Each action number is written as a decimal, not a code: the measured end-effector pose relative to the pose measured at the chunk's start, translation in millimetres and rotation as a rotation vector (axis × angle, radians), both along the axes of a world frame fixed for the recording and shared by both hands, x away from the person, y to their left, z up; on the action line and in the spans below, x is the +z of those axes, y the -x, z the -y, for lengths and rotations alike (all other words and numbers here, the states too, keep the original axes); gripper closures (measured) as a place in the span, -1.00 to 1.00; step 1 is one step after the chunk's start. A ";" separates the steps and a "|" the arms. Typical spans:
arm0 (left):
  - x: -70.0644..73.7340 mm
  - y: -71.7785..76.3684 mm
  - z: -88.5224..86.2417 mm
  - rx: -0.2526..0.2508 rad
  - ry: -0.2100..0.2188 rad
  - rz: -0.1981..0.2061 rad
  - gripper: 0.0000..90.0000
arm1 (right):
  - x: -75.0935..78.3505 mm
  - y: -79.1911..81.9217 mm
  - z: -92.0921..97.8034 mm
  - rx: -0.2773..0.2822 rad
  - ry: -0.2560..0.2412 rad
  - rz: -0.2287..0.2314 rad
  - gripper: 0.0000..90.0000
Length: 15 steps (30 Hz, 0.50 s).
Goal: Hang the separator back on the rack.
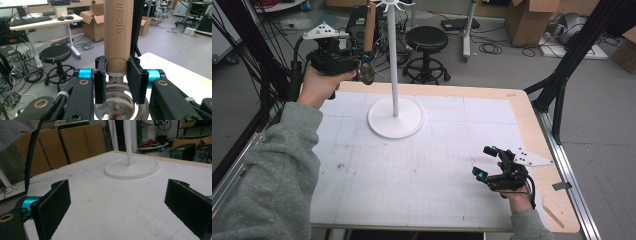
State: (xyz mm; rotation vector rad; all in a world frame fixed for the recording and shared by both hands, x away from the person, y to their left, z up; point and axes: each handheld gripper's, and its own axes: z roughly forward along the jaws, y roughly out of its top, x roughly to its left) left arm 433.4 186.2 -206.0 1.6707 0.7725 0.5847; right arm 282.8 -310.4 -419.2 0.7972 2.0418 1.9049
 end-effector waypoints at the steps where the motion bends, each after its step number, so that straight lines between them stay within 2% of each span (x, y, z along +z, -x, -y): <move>1: -0.3 -0.6 0.7 0.003 -0.003 0.001 0.54 | 0.1 0.2 0.2 0.001 -0.001 0.000 -0.87; 8: -2.8 -3.2 5.9 0.000 0.007 -0.006 0.54 | -0.3 -0.8 0.0 0.003 0.003 0.004 -0.87; 15: -3.3 -1.8 9.6 0.007 0.009 0.008 0.48 | 0.1 -0.6 -1.4 0.007 0.003 0.002 -0.87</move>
